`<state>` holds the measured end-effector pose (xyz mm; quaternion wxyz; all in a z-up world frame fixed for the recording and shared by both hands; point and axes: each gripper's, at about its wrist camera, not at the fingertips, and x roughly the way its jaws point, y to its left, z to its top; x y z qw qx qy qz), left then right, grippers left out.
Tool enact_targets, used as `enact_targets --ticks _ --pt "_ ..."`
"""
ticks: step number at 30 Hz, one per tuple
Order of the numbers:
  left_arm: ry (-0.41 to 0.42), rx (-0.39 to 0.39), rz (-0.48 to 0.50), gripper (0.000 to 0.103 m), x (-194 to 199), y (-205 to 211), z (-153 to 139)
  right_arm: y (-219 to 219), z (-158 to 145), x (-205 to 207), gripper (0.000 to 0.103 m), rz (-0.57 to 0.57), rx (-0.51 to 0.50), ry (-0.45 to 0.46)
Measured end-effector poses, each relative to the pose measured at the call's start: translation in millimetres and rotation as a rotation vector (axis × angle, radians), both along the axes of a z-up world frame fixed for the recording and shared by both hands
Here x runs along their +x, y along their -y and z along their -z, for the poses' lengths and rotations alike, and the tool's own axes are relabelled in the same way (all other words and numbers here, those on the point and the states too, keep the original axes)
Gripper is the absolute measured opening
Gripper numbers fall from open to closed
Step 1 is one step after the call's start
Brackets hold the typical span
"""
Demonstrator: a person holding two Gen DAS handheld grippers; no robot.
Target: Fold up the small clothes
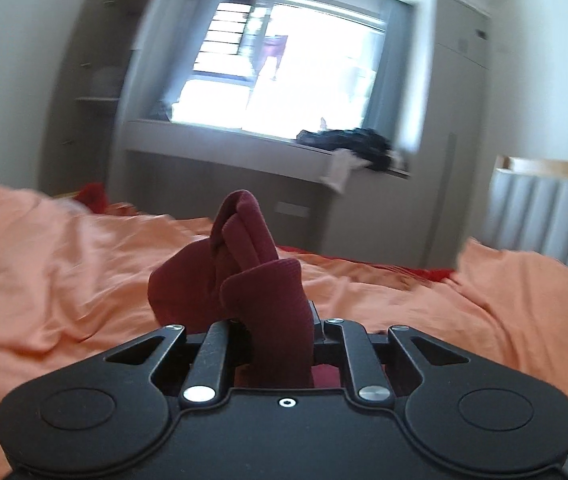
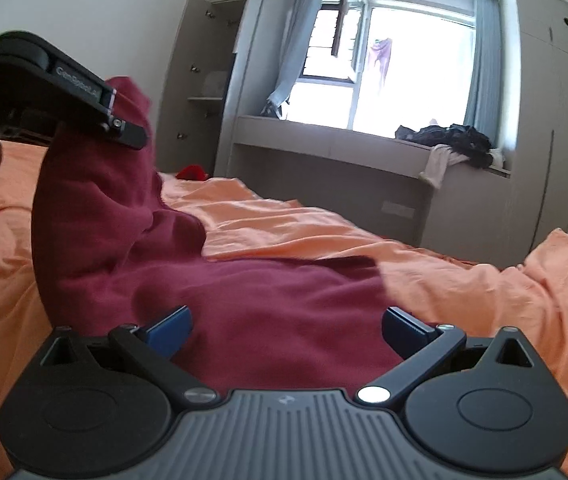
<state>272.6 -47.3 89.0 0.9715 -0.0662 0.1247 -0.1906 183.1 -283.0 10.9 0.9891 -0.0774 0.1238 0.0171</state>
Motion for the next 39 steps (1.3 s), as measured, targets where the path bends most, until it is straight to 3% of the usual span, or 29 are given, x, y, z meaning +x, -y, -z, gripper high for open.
enact_targets --ticks 8,11,14,18,21,24,30,33,39 --pt "0.02 0.158 0.173 0.015 -22 85 7 85 -15 -11 0.103 0.167 0.021 -0.025" --pt "-0.012 0.228 0.234 0.015 -35 109 25 124 -12 -10 0.103 0.241 0.079 -0.057" --pt "0.019 0.341 0.249 0.015 -50 128 44 156 -8 -9 0.103 0.271 0.189 -0.078" --pt "0.045 0.44 0.259 0.023 -63 135 59 188 -3 -3 0.103 0.18 0.411 -0.128" --pt "0.028 0.429 0.275 0.036 -66 132 63 196 -1 6 0.103 0.077 0.585 -0.163" --pt "0.039 0.434 0.284 0.041 -73 132 67 197 0 17 0.103 -0.015 0.715 -0.175" --pt "0.081 0.464 0.285 0.041 -86 136 70 184 -3 44 0.103 -0.179 0.791 -0.179" --pt "0.093 0.479 0.285 0.035 -90 135 71 174 -6 60 0.103 -0.242 0.779 -0.181" --pt "0.093 0.486 0.286 0.029 -94 136 73 151 -10 84 0.085 -0.271 0.713 -0.22"
